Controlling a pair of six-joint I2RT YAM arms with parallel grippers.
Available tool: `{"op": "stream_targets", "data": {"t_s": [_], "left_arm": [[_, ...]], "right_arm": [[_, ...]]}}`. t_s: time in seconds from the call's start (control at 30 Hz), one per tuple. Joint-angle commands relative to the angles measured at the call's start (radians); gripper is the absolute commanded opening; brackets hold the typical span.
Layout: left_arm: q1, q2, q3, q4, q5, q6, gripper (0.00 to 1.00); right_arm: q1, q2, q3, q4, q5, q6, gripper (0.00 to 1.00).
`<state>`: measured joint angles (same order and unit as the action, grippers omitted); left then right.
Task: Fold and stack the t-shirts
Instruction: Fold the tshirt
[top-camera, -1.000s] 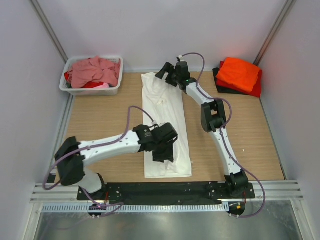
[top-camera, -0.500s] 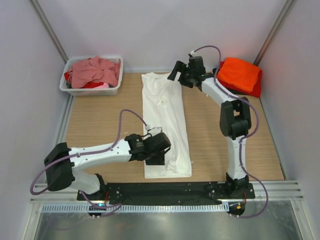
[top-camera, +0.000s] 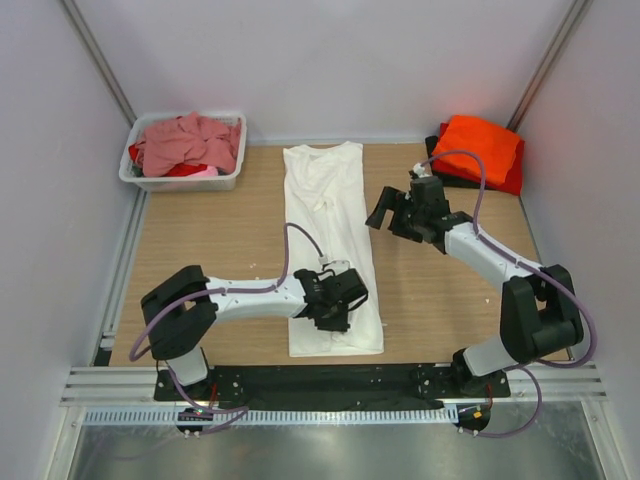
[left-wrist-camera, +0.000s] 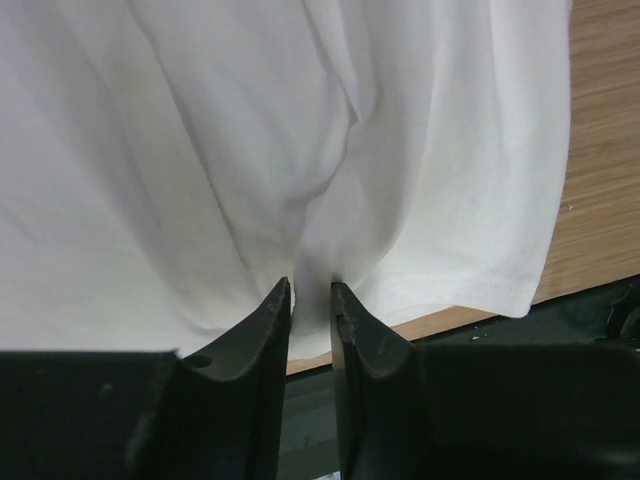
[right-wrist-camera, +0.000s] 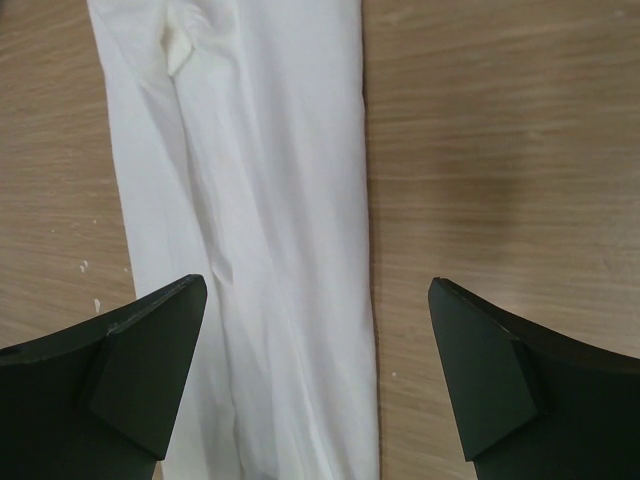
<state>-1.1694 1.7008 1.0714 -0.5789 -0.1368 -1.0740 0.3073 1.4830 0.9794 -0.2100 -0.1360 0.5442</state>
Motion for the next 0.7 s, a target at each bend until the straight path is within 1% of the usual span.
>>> {"op": "stream_targets", "data": {"t_s": [0.0,0.03,0.07,0.1,0.17,0.2,0.23,0.33,0.37,0.47,0.53,0.57,0.63,0.67], "left_arm": [[-0.003,-0.003,0.012,0.06,0.006,-0.003,0.22],[-0.006,-0.001,0.01,0.062,0.009,-0.009,0.08],[-0.006,-0.003,0.01,0.063,0.012,-0.012,0.0],[-0.01,-0.021,0.007,0.06,-0.001,-0.021,0.0],[-0.033,-0.056,-0.004,0.05,-0.046,-0.075,0.0],[-0.044,-0.079,-0.016,0.039,-0.1,-0.098,0.0],[-0.068,-0.119,-0.021,0.024,-0.139,-0.162,0.0],[-0.107,-0.177,-0.036,-0.038,-0.24,-0.256,0.0],[-0.134,-0.185,-0.042,-0.061,-0.259,-0.311,0.0],[-0.183,-0.184,-0.068,-0.081,-0.303,-0.386,0.0],[-0.196,-0.159,-0.07,-0.091,-0.287,-0.403,0.01],[-0.196,-0.121,-0.064,-0.101,-0.278,-0.411,0.03],[-0.196,-0.069,-0.045,-0.125,-0.25,-0.417,0.2],[-0.196,-0.069,-0.038,-0.136,-0.244,-0.417,0.2]], "right_arm": [[0.004,-0.085,-0.062,0.084,0.007,0.03,1.0],[0.004,-0.092,-0.071,0.084,0.007,0.03,1.0],[0.004,-0.093,-0.077,0.084,0.006,0.03,1.0],[0.004,-0.095,-0.088,0.081,0.004,0.028,1.0],[0.004,-0.096,-0.103,0.08,0.006,0.026,1.0],[0.004,-0.101,-0.12,0.084,0.004,0.031,1.0],[0.004,-0.102,-0.131,0.092,0.003,0.031,1.0],[0.004,-0.107,-0.165,0.103,-0.002,0.033,1.0],[0.004,-0.107,-0.171,0.103,-0.002,0.033,1.0],[0.004,-0.107,-0.186,0.101,-0.001,0.023,1.0],[0.004,-0.107,-0.189,0.095,-0.001,0.013,1.0],[0.003,-0.107,-0.189,0.09,0.001,0.007,1.0],[0.004,-0.112,-0.182,0.069,0.006,-0.006,1.0],[0.004,-0.115,-0.182,0.061,0.006,-0.01,1.0]]}}
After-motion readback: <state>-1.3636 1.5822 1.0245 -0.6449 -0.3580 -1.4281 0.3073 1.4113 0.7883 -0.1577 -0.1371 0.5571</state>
